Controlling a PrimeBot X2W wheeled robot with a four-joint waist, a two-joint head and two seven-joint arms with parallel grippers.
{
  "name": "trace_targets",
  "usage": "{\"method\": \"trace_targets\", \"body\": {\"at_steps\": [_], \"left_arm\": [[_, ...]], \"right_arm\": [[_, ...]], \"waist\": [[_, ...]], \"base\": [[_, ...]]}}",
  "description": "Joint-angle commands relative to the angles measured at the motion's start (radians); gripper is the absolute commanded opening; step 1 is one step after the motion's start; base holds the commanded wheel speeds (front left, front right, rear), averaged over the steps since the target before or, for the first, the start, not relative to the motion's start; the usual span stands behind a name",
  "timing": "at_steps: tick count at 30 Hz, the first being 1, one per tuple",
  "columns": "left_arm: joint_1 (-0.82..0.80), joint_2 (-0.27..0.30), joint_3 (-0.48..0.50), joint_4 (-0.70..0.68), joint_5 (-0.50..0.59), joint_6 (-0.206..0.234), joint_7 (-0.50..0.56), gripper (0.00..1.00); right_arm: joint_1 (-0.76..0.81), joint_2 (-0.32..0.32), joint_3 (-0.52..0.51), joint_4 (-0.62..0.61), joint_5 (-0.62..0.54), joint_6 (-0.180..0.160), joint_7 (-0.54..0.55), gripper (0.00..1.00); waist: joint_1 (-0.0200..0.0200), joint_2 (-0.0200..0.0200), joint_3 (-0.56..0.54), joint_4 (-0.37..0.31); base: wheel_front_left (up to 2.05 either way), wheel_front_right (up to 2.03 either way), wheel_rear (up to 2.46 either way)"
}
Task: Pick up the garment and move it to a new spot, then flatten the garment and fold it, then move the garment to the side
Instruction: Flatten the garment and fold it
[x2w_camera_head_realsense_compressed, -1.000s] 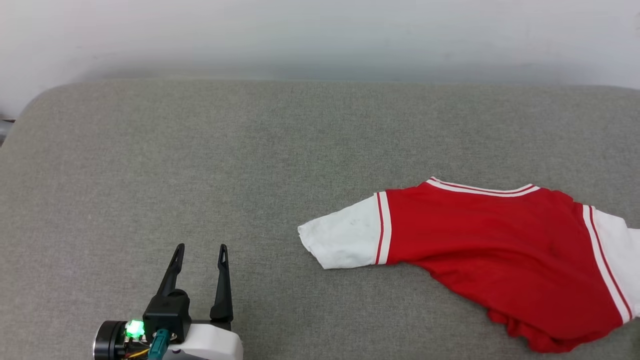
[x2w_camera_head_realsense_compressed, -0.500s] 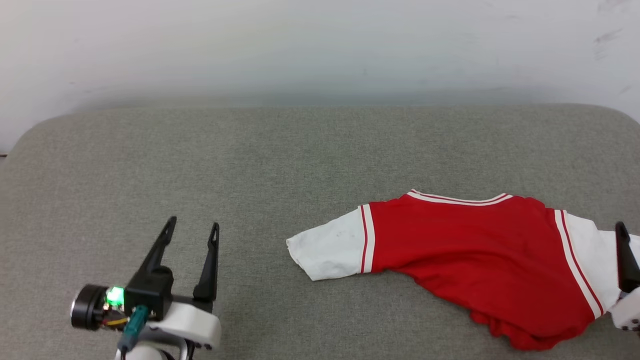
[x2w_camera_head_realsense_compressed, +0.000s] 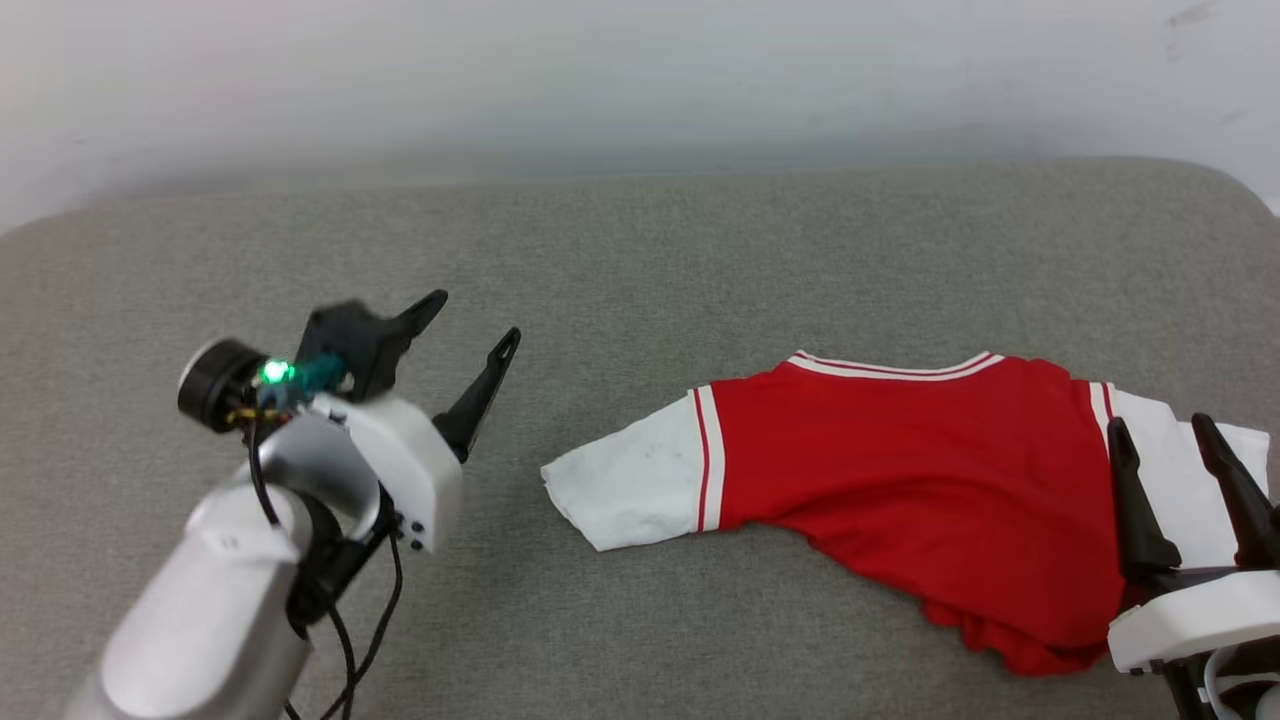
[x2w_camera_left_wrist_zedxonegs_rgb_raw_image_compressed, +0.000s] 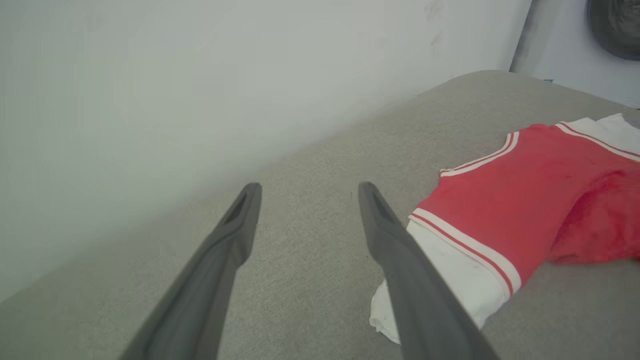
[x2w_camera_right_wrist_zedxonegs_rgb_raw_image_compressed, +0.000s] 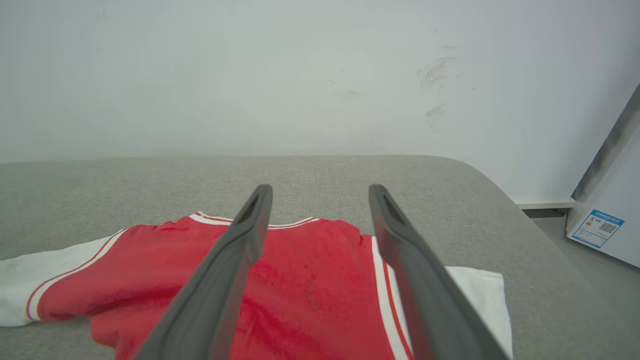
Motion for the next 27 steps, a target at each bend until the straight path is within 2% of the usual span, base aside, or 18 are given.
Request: {"method": "trace_targets", "body": {"at_steps": [1,2,3,5,6,8,12,16,27], "left_arm": [[-0.039,0.031,-0.030,-0.012,-0.052,0.001,0.055,1.00],[-0.066,0.053,-0.059,-0.022,-0.095,0.001,0.103,1.00],[-0.163,0.125,-0.167,-0.041,-0.234,0.001,0.299,1.00],[-0.209,0.156,-0.223,-0.044,-0.282,0.001,0.397,1.00],[-0.267,0.189,-0.312,-0.042,-0.334,0.000,0.517,1.00],[-0.306,0.214,-0.371,-0.039,-0.351,0.000,0.572,1.00],[-0.354,0.247,-0.488,-0.013,-0.386,0.000,0.631,1.00],[-0.389,0.270,-0.574,0.040,-0.412,0.000,0.623,1.00],[-0.409,0.277,-0.799,0.169,-0.495,0.000,0.596,0.99]], "right_arm": [[0.013,0.011,0.001,-0.027,-0.008,-0.001,0.008,1.00],[0.017,0.018,0.003,-0.043,-0.010,-0.001,0.018,1.00],[0.017,0.031,0.007,-0.085,-0.019,-0.001,0.033,1.00],[0.009,0.036,0.011,-0.094,-0.023,-0.001,0.039,1.00],[-0.008,0.039,0.020,-0.098,-0.024,-0.001,0.040,1.00],[-0.019,0.041,0.026,-0.098,-0.023,-0.001,0.041,1.00],[-0.040,0.040,0.040,-0.087,-0.021,-0.001,0.038,1.00],[-0.065,0.036,0.051,-0.077,-0.015,-0.001,0.033,1.00],[-0.101,0.019,0.054,-0.055,-0.010,-0.001,0.026,1.00]], "waist": [[0.0000,-0.0001,0.017,-0.013],[0.0000,-0.0001,0.024,-0.018],[0.0000,-0.0001,0.055,-0.038],[0.0000,-0.0001,0.072,-0.050],[0.0000,-0.0001,0.096,-0.069],[0.0000,-0.0001,0.113,-0.082],[0.0000,-0.0001,0.145,-0.107],[0.0000,-0.0001,0.174,-0.130],[0.0000,-0.0001,0.211,-0.152]], "base": [[0.00,0.00,0.00],[0.00,0.00,0.00],[0.00,0.00,0.00],[0.00,0.00,0.00],[0.00,0.00,0.00],[0.00,0.00,0.00],[0.00,0.00,0.00],[0.00,0.00,0.00],[0.00,0.00,0.00]]}}
